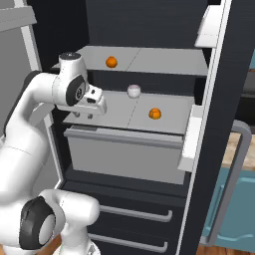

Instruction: Pick the orange and tangerine from the fridge and place them on the plate next to the blender to make a fruit smoothie.

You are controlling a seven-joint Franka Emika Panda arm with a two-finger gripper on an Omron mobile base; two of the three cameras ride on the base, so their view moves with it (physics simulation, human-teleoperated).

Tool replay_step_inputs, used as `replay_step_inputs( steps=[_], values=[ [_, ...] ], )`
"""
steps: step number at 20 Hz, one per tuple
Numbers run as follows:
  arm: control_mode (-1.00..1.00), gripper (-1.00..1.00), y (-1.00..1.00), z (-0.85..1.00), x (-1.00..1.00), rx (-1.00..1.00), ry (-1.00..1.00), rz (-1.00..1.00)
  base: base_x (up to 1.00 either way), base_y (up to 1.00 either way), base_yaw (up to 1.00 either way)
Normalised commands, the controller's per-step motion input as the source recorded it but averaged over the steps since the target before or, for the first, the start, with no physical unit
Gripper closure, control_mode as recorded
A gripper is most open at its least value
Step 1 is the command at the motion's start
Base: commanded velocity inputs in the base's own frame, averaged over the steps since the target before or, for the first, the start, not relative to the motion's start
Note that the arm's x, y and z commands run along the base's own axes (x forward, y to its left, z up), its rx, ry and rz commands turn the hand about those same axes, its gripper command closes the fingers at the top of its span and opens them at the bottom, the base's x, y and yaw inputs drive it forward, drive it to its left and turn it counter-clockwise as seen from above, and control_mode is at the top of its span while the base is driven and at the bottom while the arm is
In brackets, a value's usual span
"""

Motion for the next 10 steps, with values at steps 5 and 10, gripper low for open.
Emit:
replay_step_inputs(
  steps=[5, 10],
  values=[
    [-1.0, -1.0, 0.0, 0.12, -0.39, 0.0, -0.23, 0.0, 0.0, 0.0, 0.0],
    [-1.0, -1.0, 0.0, 0.33, -0.6, 0.0, -0.35, 0.0, 0.0, 0.0, 0.0]
  ],
)
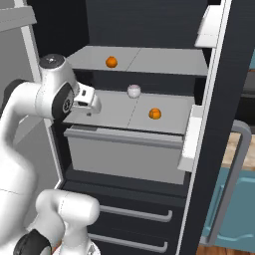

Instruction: Pick the orange and tangerine from the fridge and place them on the plate next to the blender to make a fruit smoothie.

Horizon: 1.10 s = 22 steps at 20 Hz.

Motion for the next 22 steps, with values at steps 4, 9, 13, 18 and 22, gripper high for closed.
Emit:
replay_step_inputs(
  steps=[4, 9, 13, 18, 22],
  values=[
    [-1.0, -1.0, 0.0, 0.53, -0.65, 0.0, -0.45, 0.0, 0.0, 0.0, 0.0],
    [-1.0, -1.0, 0.0, 0.73, -0.47, 0.0, -0.42, 0.0, 0.0, 0.0, 0.0],
    [-1.0, -1.0, -0.02, 0.86, -0.12, 0.0, -0.25, -0.01, 0.0, 0.0, 0.0],
    [-1.0, -1.0, -0.09, 0.8, 0.06, 0.01, -0.01, -0.01, 0.0, 0.0, 0.0],
    [-1.0, -1.0, -0.12, 0.3, 0.16, 0.01, 0.09, -0.01, 0.0, 0.0, 0.0]
  ],
)
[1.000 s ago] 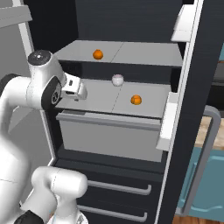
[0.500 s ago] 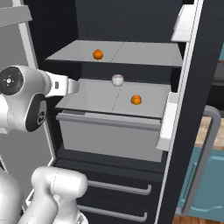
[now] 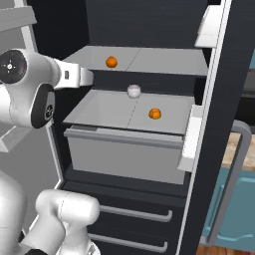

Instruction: Pick the orange and tangerine from the fridge and place them on the plate next to the blender to make a fruit smoothie.

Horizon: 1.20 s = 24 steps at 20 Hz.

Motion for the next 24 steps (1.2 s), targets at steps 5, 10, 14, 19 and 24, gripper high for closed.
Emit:
replay_step_inputs(
  steps=[5, 10, 14, 19, 24],
  values=[
    [-1.0, -1.0, -0.05, -0.02, 0.03, 0.0, 0.05, -0.01, 0.0, 0.0, 0.0],
    [-1.0, -1.0, -0.17, -0.04, 0.45, 0.0, 0.02, -0.05, 0.0, 0.0, 0.0],
    [-1.0, -1.0, -0.05, 0.0, 0.68, 0.0, 0.09, -0.05, 0.0, 0.0, 0.0],
    [-1.0, -1.0, 0.0, -0.05, 0.69, 0.0, 0.06, -0.08, 0.0, 0.0, 0.0],
    [-1.0, -1.0, 0.0, -0.21, 0.85, 0.0, 0.06, -0.1, 0.0, 0.0, 0.0]
  ],
)
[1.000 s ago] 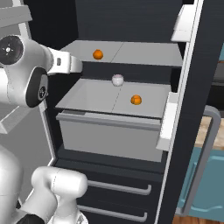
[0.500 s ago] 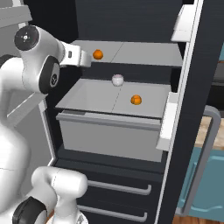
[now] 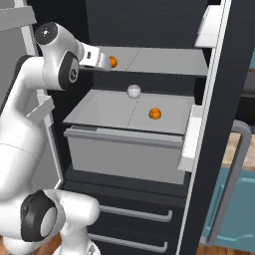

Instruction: Pick the orange and tangerine from the fridge and place them on the plate next to the blender to make a fruit smoothie.

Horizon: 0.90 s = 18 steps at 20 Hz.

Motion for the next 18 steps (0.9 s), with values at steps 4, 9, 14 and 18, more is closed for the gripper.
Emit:
replay_step_inputs(
  steps=[4, 9, 14, 18],
  values=[
    [-1.0, -1.0, 0.0, -0.24, 0.85, 0.0, 0.08, -0.02, 0.0, 0.0, 0.0],
    [-1.0, -1.0, -0.02, -0.09, 0.95, 0.02, 0.12, 0.0, 0.0, 0.0, 0.0],
    [-1.0, -1.0, -0.07, -0.01, 0.78, 0.02, 0.09, 0.0, 0.0, 0.0, 0.0],
    [-1.0, -1.0, -0.01, -0.06, 0.75, 0.0, 0.05, 0.0, 0.0, 0.0, 0.0]
  ],
)
